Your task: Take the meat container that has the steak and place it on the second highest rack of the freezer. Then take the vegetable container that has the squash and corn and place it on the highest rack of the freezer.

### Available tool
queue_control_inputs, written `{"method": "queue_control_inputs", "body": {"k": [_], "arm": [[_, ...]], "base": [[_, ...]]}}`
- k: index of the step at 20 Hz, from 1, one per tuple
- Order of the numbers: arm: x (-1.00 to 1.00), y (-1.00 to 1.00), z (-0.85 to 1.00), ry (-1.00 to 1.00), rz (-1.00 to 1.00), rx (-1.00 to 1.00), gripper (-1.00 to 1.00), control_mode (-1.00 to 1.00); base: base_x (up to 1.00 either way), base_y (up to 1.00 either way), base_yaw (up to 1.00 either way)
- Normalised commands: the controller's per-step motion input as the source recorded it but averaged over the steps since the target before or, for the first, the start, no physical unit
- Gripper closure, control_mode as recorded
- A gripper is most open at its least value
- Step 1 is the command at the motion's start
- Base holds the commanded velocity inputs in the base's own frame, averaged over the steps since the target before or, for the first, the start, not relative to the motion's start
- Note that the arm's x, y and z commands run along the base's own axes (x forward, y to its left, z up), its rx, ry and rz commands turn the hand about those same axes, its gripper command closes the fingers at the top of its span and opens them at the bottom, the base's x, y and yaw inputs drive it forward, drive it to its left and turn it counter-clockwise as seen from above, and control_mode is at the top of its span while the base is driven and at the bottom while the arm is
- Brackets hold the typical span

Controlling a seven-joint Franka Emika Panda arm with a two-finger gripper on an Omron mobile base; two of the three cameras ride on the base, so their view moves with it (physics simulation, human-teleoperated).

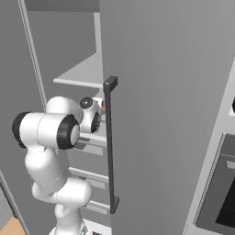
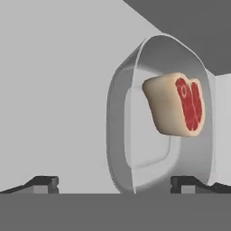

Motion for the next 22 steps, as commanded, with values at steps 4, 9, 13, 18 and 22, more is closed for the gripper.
{"method": "queue_control_inputs", "body": {"k": [4, 9, 13, 18, 22], "arm": [[-0.76, 0.00, 0.23, -0.02, -0.13, 0.00, -1.00, -1.00], [-0.43, 0.10, 0.49, -0.01, -0.10, 0.00, -1.00, -1.00], [-0.03, 0.01, 0.65, 0.02, -0.06, 0.00, -1.00, -1.00], [-0.04, 0.00, 0.49, 0.11, -0.03, 0.00, -1.00, -1.00], [-0.31, 0.00, 0.14, 0.10, 0.00, 0.00, -1.00, -1.00]], "base": [[0.00, 0.00, 0.00], [0.00, 0.00, 0.00], [0.00, 0.00, 0.00], [0.00, 0.00, 0.00], [0.00, 0.00, 0.00]]}}
